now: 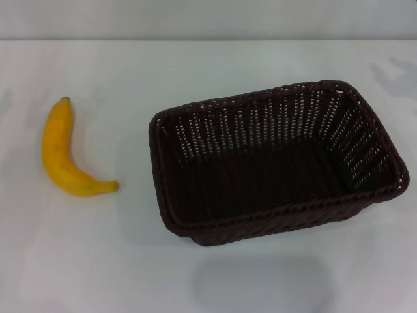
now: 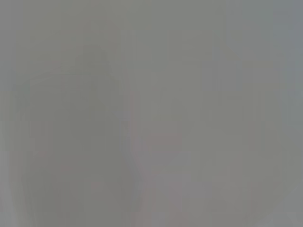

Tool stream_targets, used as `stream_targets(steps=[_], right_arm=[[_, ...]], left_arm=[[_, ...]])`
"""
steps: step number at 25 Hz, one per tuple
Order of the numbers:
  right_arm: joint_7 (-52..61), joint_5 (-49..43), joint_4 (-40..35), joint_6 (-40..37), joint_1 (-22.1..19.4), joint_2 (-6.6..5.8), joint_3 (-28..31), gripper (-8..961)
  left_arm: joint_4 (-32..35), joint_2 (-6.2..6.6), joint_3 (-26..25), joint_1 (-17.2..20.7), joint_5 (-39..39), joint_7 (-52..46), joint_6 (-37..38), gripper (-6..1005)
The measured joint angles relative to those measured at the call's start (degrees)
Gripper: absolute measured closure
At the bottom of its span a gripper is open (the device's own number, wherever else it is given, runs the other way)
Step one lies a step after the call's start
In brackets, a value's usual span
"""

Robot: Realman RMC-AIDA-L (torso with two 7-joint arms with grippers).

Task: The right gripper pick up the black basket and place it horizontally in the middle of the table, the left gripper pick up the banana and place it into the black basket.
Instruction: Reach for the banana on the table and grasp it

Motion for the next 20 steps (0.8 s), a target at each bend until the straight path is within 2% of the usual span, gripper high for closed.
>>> stream_targets(steps=[2,5,6,8,10,13,16,20], right_arm=[[-9.1,8.0,5.5,-0.6,-1.3,-0.05,0.6,471],[-22.7,17.8,12.7,-0.5,-2.6,-0.11,1.7,470],[-26.9,20.6,15.0,-0.5,-3.0,-0.10,1.9,469],[-33.8,25.2,18.5,-0.3,-3.5,-0.11,2.0,469],[-41.2,29.6,22.4,0.0,-4.0,-0.13,2.0,468],[-48.7,33.4,26.1,0.4,-4.3,-0.13,2.0,467],[-54.4,34.7,27.5,0.4,-4.2,-0.14,2.0,466],[-57.0,35.7,27.5,0.4,-4.1,-0.19,2.0,465]], left_arm=[[3.7,1.40,0.0,-0.3,8.4,-11.1,-0.2,139],[10.0,4.29,0.0,-1.9,24.1,-32.5,-3.2,139],[10.9,5.12,0.0,-2.6,27.9,-37.4,-4.9,139],[12.3,7.61,-0.2,-5.1,36.9,-48.9,-10.7,139],[12.5,9.19,-1.4,-7.9,43.1,-56.2,-16.3,139],[12.1,9.89,-7.5,-12.9,53.0,-63.4,-27.3,139],[12.1,10.15,-12.6,-15.9,58.7,-67.8,-35.3,139],[12.1,11.50,-14.5,-18.5,66.1,-73.2,-42.8,139]])
